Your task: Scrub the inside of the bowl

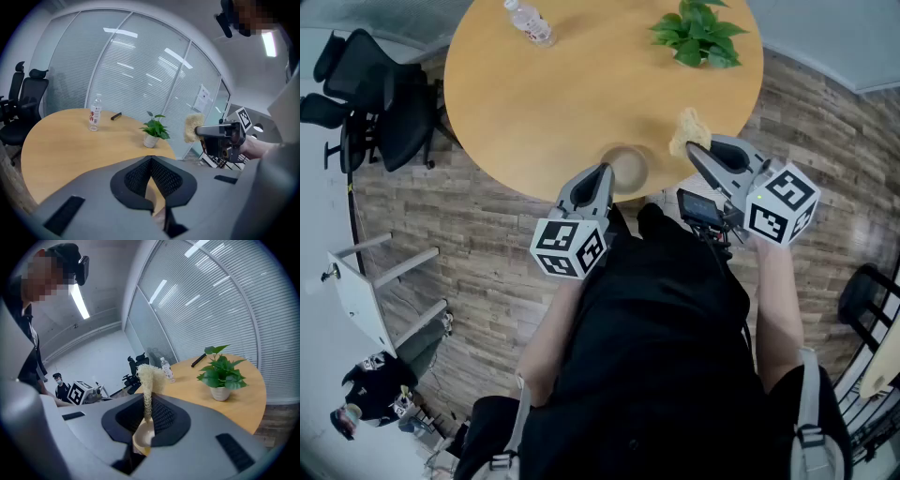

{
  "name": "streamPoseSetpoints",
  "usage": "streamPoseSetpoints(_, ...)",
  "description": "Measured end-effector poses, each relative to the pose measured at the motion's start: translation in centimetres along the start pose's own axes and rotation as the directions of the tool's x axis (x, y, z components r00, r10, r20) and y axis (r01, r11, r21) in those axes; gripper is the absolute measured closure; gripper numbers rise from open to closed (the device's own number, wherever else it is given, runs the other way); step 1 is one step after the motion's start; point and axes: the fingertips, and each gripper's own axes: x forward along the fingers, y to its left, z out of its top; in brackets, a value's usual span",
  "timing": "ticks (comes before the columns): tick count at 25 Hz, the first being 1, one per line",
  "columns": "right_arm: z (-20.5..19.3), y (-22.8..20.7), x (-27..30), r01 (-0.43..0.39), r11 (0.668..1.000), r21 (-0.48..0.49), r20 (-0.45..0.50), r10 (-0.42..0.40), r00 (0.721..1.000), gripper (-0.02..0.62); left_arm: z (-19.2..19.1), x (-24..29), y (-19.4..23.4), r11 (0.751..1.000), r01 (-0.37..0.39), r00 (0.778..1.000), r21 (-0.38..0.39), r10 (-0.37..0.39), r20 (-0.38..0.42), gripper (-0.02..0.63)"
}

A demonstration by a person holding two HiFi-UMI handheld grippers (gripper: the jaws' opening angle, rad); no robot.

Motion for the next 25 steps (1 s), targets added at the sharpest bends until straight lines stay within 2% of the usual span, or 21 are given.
streamPoseSetpoints(10,-0.1,0.4,0.5,-0.015,1.0,0.013,0.007,0.015,1.0,0.558,-1.2,0.1,0.9,0.999,-0.028,0.999,-0.024,0.027,-0.046,0.594)
streamPoseSetpoints(21,-1.0,0.7,0.9,-0.024,0.999,0.037,-0.01,0.024,1.0,0.558,-4.1,0.3,2.7,0.992,-0.061,0.989,-0.112,0.045,-0.139,0.592)
streamPoseSetpoints(25,-1.1,0.8,0.9,-0.021,0.999,0.04,-0.014,0.022,1.0,0.558,-5.4,0.3,3.5,0.981,-0.075,0.983,-0.177,0.044,-0.176,0.586)
